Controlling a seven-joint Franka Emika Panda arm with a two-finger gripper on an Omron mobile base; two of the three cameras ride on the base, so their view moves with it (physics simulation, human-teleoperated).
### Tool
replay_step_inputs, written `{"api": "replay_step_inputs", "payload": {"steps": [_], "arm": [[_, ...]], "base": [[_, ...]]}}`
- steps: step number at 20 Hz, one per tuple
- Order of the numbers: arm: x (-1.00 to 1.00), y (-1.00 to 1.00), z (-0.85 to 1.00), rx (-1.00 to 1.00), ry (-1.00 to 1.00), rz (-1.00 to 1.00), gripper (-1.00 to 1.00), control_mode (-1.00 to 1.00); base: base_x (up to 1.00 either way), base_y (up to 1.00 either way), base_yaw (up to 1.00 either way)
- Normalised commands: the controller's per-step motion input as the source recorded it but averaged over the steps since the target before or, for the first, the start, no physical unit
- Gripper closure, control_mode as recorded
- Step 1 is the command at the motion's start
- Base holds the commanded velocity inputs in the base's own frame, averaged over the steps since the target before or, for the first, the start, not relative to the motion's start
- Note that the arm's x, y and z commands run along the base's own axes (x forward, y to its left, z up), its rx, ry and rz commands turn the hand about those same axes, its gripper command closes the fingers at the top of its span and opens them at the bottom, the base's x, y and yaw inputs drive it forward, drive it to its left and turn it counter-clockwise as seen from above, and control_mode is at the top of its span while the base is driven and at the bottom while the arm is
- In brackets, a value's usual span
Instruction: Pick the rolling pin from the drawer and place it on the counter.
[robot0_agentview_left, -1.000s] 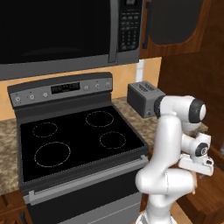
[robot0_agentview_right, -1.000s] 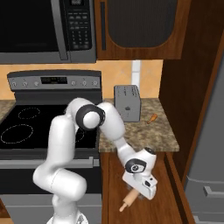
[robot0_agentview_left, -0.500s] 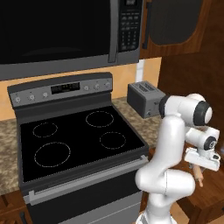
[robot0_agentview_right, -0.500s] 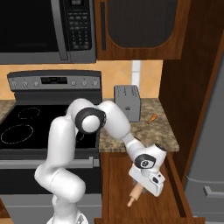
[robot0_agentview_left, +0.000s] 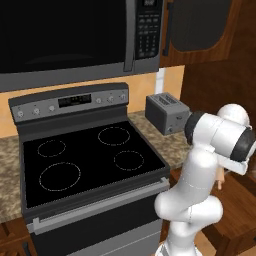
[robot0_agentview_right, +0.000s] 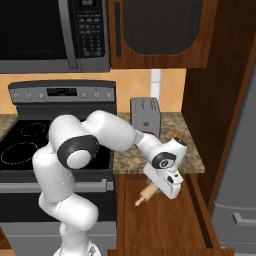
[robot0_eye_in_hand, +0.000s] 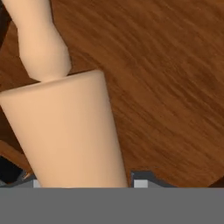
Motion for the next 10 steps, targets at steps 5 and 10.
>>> {"api": "replay_step_inputs", "payload": {"steps": [5,10], "arm": [[0.98,0.57,0.69,-0.03,-0.01,-0.46,1.00,-1.00],[0.74,0.08,0.18,-0.01,0.13,-0.21,1.00,-1.00]], "base": [[0.00,0.00,0.00],[0.00,0.00,0.00]]}}
